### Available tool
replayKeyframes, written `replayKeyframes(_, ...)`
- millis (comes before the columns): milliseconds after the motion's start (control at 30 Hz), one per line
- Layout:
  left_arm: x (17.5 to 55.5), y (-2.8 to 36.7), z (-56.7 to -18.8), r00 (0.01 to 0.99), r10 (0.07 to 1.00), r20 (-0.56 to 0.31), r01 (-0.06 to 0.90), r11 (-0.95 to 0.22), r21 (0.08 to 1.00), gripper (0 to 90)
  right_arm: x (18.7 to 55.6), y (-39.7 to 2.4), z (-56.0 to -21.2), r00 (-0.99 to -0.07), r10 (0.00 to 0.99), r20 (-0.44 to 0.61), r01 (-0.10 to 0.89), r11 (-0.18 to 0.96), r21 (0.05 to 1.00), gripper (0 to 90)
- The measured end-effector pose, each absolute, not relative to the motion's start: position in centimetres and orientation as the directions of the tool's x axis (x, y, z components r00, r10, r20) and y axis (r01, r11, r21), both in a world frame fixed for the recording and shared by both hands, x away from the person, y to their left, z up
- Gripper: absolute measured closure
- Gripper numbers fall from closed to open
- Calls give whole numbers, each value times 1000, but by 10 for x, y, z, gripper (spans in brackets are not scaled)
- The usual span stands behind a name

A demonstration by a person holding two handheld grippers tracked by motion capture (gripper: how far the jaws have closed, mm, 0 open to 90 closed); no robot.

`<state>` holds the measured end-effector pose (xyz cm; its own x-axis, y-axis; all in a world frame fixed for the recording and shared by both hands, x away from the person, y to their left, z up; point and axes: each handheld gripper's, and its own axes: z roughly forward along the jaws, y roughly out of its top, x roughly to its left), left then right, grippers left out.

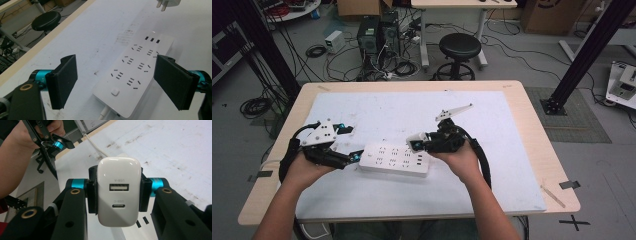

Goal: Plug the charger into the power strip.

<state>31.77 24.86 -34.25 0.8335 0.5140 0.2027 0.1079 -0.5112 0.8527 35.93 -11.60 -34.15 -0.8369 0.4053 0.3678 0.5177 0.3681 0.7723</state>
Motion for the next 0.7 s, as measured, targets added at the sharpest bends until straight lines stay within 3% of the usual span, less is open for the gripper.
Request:
replayKeyframes(333,318,247,-348,837,509,201,111,-518,848,193,364,-104,-343,-825,458,331,541,469,698,634)
replayKeyframes(400,317,246,-349,837,509,200,113,-518,848,193,370,-87,-335,-820,510,259,547,565,618,635)
replayKeyframes(567,316,246,-350,840,504,200,115,-527,842,193,375,-78,-332,-829,508,235,542,621,566,634)
replayKeyframes(700,316,247,-350,841,500,206,116,-538,835,192,388,-59,-329,-876,450,174,475,745,469,634)
